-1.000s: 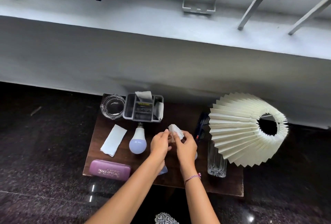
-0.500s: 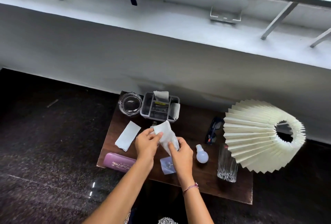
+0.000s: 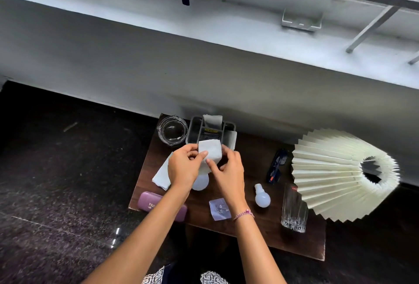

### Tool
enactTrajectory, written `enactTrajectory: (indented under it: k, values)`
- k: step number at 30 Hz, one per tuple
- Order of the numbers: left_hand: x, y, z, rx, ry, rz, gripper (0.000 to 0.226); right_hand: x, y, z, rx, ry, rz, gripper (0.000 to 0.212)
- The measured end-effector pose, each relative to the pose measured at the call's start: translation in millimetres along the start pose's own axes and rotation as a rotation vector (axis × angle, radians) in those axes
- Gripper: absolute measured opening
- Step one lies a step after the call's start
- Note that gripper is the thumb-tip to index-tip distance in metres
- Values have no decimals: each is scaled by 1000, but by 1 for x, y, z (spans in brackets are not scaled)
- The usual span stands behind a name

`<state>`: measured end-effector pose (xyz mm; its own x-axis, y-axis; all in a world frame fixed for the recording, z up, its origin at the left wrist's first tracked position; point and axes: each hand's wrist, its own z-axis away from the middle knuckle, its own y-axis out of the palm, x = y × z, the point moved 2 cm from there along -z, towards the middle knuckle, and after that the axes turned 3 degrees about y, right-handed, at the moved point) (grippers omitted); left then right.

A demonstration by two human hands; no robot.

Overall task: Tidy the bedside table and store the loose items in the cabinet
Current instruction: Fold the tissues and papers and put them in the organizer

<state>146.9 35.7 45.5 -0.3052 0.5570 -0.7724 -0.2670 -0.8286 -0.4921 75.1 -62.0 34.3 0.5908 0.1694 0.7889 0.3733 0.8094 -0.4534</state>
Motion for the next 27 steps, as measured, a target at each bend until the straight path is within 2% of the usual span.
enactTrajectory:
  k: [3, 8, 27]
  values:
    - [-8, -6, -7, 2, 74, -64, 15, 16, -3, -15, -26, -42, -67, 48]
    - [-22, -12, -22, 22, 141, -105, 13, 31, -12, -36, -101, -119, 50, 14]
    - [-17, 8, -51, 186, 150, -314, 22, 27, -14, -47, -157, -118, 97, 13]
